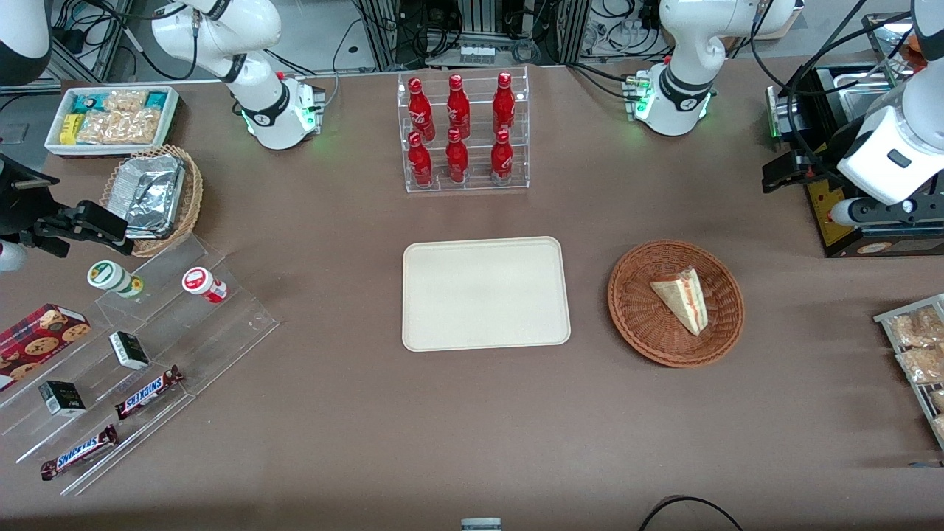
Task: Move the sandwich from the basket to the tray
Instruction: 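Move the left gripper over the wicker basket above the sandwich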
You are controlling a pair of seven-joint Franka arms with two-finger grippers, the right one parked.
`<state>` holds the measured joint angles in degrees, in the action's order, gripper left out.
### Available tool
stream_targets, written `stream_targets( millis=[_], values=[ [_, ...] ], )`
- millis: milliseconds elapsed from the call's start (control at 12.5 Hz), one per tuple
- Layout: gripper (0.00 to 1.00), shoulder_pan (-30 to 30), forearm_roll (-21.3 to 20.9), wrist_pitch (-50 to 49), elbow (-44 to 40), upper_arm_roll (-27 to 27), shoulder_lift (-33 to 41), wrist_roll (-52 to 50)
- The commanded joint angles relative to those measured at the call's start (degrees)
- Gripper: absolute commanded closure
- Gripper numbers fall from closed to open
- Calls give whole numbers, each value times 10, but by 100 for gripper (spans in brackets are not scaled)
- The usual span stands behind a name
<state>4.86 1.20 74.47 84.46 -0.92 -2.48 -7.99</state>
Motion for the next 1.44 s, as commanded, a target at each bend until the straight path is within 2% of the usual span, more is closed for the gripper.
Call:
stream_targets(
  millis=[0, 160, 480, 880, 1120, 1360],
  values=[
    [0, 2, -8, -9, -6, 3, 2, -11],
    [0, 1, -7, -12, -3, 3, -7, -11],
    [0, 0, -7, 14, 68, 4, -22, -4],
    [0, -1, -8, 192, 208, 5, -26, -5],
    [0, 0, -8, 287, 261, 5, -53, -12],
    [0, 0, -8, 376, 328, 5, -43, -85]
  ],
)
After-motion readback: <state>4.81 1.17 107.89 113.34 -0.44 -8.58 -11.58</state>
